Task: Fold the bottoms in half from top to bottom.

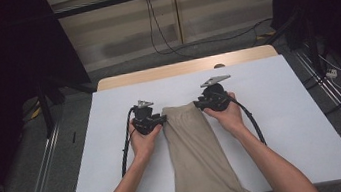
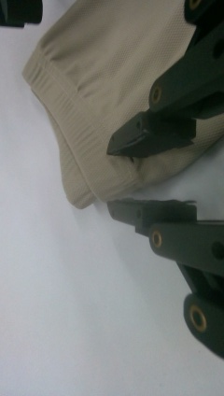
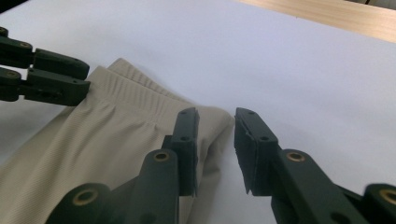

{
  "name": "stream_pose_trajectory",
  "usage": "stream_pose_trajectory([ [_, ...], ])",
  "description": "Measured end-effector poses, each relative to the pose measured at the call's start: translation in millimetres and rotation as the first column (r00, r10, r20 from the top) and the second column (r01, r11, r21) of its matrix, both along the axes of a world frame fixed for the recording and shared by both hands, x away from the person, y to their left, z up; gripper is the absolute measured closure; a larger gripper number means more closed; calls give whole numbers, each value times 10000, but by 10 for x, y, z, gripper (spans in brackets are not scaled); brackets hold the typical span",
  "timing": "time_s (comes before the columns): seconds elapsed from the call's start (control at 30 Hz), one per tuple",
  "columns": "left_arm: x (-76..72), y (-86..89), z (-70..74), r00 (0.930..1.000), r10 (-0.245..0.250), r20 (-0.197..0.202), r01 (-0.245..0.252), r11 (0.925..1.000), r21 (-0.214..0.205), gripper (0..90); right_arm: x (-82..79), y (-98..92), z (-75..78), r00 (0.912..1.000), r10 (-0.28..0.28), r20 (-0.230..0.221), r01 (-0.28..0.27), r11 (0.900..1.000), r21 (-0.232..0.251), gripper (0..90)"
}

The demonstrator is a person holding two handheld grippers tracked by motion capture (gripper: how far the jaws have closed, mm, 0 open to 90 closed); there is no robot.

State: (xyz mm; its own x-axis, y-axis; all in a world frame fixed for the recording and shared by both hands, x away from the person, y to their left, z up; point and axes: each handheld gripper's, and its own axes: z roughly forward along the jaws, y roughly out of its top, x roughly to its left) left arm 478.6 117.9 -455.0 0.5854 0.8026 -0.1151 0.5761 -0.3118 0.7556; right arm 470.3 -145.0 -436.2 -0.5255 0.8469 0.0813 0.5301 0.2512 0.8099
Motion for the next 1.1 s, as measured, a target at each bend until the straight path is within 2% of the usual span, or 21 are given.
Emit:
stream_pose_trajectory([
  [0.03,9,-8,-8,9999,-10,-148,9,10000,-73,716,34,13,-18,10000,-26,-1,26,10000,-14,703],
  [0.07,18,-19,-14,10000,33,-48,-32,9999,134,732,60,22,-40,9998,-176,-8,176,9998,-44,705],
  [0.1,31,-26,-19,10000,74,1,-74,9998,208,736,84,17,-68,9997,-204,-139,206,9997,147,713],
  [0.13,43,-30,-25,9999,85,-69,-85,10000,53,736,113,2,-120,9986,-358,-397,372,9987,346,715],
  [0.27,104,-44,-18,9999,120,-18,-120,9999,-97,735,137,-4,-176,9973,-378,-625,409,9980,481,714],
  [0.43,172,-51,-19,9998,197,11,-197,9996,-202,728,174,25,-266,9961,-475,-742,504,9980,381,681],
  [0.47,188,-43,-22,9999,167,-30,-167,9998,-144,724,183,23,-287,9956,-473,-805,524,9967,622,673],
  [0.53,200,-21,-26,9997,210,-127,-213,9996,-182,689,200,16,-302,9951,-500,-847,567,9953,788,666],
  [0.63,203,40,-17,9996,56,-281,-64,9996,-286,629,203,33,-316,9952,-401,-898,474,9956,811,654],
  [0.67,198,63,-6,9999,18,-170,-22,9996,-269,603,202,41,-314,9950,-390,-919,463,9959,777,659],
  [0.7,186,87,14,9997,7,-225,-15,9994,-331,573,201,41,-311,9945,-363,-979,440,9960,775,689],
  [0.73,171,105,38,9997,-11,-242,-2,9986,-534,546,207,30,-309,9943,-311,-1017,395,9959,819,736],
  [0.8,148,122,83,9998,-176,-113,169,9979,-620,526,207,25,-298,9934,-370,-1090,467,9950,879,806],
  [0.9,165,105,93,9999,-85,-96,76,9959,-899,555,200,16,-281,9942,-463,-968,545,9949,845,819],
  [0.97,207,69,53,9996,-45,-274,12,9931,-1169,594,203,-25,-279,9939,-526,-967,610,9945,855,819],
  [1.1,256,-56,-71,9984,-191,-525,126,9924,-1225,569,199,-104,-256,9939,-626,-912,683,9958,605,819],
])
